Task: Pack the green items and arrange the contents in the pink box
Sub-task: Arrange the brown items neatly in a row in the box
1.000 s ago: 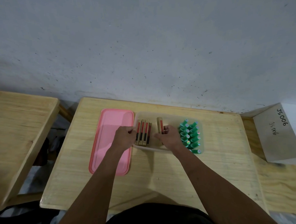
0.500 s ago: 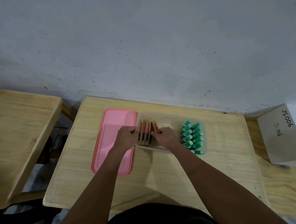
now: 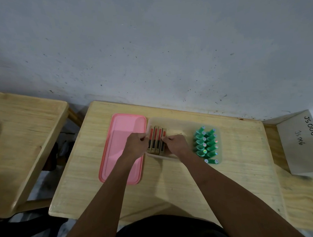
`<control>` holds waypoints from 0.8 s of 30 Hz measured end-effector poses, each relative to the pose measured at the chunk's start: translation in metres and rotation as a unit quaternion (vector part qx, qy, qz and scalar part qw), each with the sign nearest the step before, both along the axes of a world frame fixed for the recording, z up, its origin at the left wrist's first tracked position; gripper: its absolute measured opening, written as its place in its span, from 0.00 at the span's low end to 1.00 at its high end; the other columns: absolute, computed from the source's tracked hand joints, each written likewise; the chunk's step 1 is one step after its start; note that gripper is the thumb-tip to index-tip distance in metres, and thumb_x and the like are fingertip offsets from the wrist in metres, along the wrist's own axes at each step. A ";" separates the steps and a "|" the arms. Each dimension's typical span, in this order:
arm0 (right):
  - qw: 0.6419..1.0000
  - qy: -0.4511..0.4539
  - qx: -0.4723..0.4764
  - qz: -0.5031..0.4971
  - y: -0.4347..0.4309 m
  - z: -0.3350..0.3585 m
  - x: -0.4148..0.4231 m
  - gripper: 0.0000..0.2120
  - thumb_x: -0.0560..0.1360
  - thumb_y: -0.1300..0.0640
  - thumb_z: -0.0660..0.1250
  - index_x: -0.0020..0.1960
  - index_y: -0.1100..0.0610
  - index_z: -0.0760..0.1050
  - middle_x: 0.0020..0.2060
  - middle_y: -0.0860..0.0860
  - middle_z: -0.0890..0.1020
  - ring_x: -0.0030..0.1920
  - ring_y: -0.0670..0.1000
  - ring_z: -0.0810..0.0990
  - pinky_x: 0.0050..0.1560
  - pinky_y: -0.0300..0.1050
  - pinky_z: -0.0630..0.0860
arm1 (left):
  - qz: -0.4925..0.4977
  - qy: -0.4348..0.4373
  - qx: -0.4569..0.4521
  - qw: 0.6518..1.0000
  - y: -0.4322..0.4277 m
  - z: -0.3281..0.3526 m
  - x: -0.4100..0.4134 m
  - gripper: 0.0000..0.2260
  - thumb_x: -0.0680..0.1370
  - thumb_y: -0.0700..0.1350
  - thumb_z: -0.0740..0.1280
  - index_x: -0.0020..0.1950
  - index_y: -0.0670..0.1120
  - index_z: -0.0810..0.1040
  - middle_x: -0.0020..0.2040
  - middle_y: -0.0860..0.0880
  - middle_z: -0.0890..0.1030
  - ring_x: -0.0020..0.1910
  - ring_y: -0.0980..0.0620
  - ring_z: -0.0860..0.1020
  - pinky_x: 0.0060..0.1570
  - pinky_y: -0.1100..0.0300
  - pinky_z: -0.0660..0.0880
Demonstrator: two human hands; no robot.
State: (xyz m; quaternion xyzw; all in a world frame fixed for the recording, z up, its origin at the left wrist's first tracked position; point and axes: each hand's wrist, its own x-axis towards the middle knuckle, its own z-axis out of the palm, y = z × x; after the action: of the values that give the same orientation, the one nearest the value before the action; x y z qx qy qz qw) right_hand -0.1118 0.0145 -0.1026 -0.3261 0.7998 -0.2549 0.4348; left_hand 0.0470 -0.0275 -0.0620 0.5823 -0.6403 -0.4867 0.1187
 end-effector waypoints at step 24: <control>0.993 0.050 -0.028 0.104 -0.012 0.018 -0.010 0.17 0.82 0.56 0.57 0.71 0.53 0.67 0.56 0.56 0.81 0.45 0.50 0.76 0.47 0.44 0.72 | -0.001 -0.002 -0.005 1.000 -0.001 -0.004 0.000 0.15 0.81 0.42 0.60 0.67 0.40 0.73 0.55 0.40 0.82 0.28 0.60 0.73 0.23 0.74 0.70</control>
State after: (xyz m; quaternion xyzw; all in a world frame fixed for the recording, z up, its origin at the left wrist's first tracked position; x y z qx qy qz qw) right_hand -0.1216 0.0028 -0.0847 -0.4322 0.7745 -0.2140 0.4093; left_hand 0.0468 -0.0287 -0.0658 0.5820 -0.6434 -0.4827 0.1194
